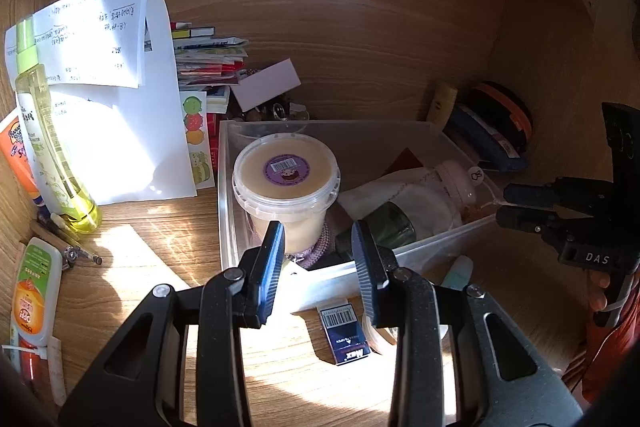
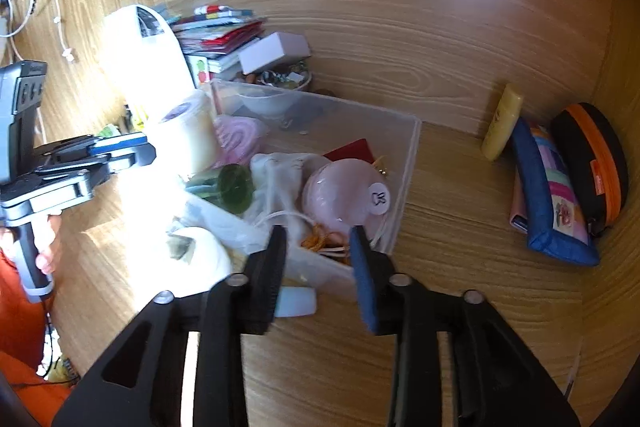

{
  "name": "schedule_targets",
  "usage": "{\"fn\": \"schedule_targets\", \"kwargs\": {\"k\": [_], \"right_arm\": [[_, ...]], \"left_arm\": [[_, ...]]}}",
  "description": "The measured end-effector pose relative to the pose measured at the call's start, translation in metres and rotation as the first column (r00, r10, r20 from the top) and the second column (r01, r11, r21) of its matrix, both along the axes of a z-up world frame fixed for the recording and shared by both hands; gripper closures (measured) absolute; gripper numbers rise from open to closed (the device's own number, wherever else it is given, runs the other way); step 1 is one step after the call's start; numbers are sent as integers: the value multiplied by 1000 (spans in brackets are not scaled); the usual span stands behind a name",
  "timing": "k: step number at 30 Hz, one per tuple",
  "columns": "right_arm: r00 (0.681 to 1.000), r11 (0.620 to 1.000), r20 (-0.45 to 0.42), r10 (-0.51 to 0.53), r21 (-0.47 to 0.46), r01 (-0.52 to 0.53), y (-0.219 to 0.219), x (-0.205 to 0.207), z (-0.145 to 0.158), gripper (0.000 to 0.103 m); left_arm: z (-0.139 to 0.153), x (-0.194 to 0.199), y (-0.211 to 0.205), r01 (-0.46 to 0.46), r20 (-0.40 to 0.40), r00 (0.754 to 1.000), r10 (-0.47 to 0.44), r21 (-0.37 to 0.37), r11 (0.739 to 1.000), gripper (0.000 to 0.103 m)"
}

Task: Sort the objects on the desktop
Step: 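Open left tool to drop the small box while right tool releases the charm into box, then grasp the white round lid with left tool while right tool grasps the blue-green tube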

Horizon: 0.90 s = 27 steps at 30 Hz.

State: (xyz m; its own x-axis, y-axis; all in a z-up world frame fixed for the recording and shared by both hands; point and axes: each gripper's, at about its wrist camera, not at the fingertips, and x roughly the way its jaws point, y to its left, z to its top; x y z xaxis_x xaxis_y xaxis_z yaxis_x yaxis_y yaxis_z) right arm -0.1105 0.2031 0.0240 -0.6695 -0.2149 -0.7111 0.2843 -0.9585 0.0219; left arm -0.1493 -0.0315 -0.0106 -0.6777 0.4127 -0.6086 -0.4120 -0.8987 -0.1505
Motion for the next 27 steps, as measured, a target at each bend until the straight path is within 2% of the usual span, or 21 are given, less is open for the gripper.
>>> {"fn": "schedule_targets", "kwargs": {"k": [4,8,13,17,19,22,27], "right_arm": [[999,1000,-29,19,17,-18,-8,12,5,63],[998,999,-45,34,35,-32,-14,20,7,48],[997,998,-62,52,41,-50,-19,33,10,42],[995,997,-74,59,53,-55,-22,44,11,34],[994,997,-91,63,57,-57,-23,51,12,29],[992,996,-112,63,68,-55,-25,61,13,20],[989,994,-131,67,99,-54,-28,73,12,19]], "left_arm": [[5,9,2,-1,-22,1000,1,-11,1000,57],[11,19,2,1,-45,999,-2,-23,1000,55],[17,31,0,5,-52,999,-6,-13,1000,33],[21,42,0,1,-65,998,-2,-18,1000,22],[22,47,0,0,-69,998,-1,-18,1000,8],[26,57,1,0,-81,997,-2,-23,1000,7],[26,68,3,-14,-94,996,10,-43,999,6]]}}
